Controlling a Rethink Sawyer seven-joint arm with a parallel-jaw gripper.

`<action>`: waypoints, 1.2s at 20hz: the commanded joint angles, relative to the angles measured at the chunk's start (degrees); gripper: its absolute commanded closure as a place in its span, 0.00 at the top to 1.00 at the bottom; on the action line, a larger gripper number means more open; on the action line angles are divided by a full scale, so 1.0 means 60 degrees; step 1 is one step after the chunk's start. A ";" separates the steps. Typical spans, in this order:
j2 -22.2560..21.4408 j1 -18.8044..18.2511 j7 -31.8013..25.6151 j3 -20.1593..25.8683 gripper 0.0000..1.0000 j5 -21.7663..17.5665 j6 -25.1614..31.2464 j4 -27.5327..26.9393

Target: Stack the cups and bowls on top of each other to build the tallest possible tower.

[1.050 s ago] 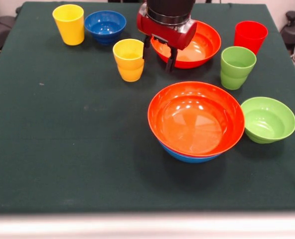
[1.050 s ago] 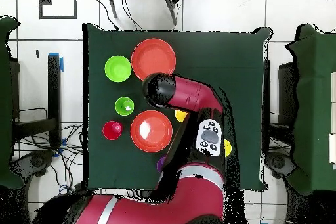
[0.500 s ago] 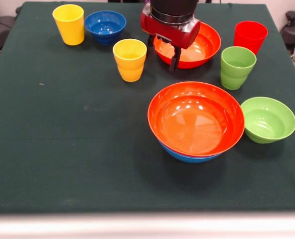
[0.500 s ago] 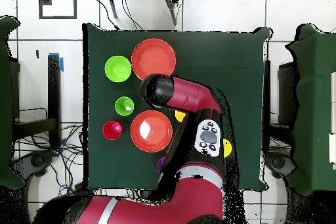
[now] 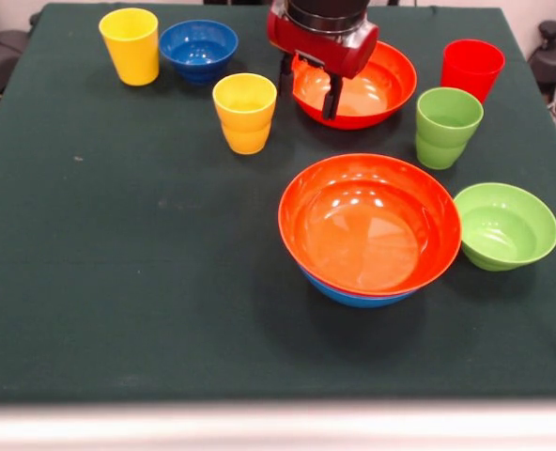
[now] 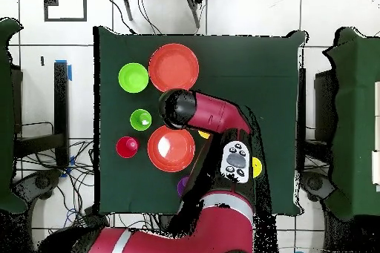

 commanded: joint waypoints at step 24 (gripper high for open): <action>0.0114 -0.0517 -0.0278 0.1079 1.00 -0.1394 -0.0813 0.0806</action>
